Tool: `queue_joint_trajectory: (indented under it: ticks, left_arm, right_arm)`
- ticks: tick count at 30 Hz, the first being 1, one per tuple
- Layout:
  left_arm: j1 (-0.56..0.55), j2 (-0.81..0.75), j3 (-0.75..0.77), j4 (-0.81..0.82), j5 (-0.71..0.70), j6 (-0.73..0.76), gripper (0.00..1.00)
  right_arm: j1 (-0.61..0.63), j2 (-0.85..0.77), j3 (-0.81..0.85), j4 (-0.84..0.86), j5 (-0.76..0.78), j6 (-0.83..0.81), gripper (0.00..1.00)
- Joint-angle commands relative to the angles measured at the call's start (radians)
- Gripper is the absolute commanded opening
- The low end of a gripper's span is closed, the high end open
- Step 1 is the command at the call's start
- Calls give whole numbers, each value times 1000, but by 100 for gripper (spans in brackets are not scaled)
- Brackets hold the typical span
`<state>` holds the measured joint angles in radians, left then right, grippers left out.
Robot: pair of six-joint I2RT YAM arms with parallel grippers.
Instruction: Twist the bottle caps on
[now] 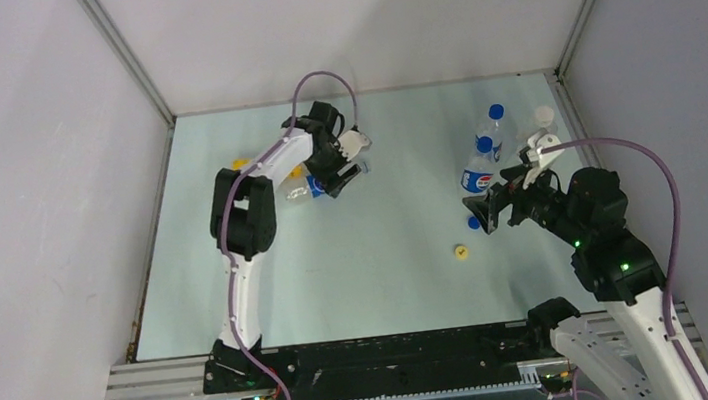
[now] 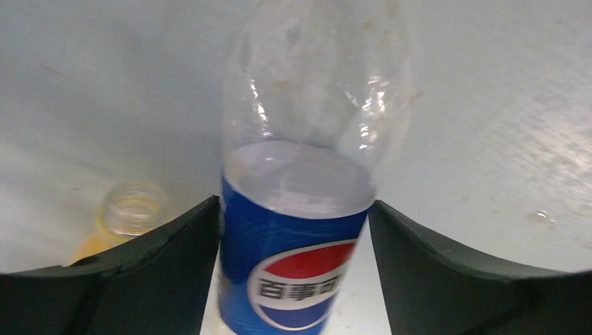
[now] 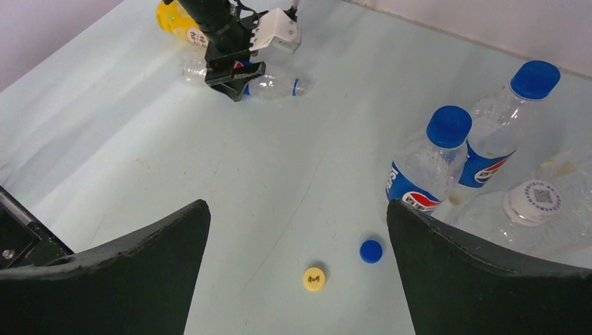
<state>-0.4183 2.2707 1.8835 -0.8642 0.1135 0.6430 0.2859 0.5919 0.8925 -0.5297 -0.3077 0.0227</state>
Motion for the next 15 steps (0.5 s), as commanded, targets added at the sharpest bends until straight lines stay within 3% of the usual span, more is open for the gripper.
queue_joint_trajectory:
  ticks: [1,9,15]
  left_arm:
    - [1,-52,-8,-67,122,-54,79]
    - [-82,-303,-420,103,158,-228,73]
    - [-160,-464,-680,217,197,-423,64]
  right_arm:
    - [4,23,4,19,-21,13,98]
    - [30,91,16,-10,6,96,93]
    - [166,166,-11,-37,277,184,88]
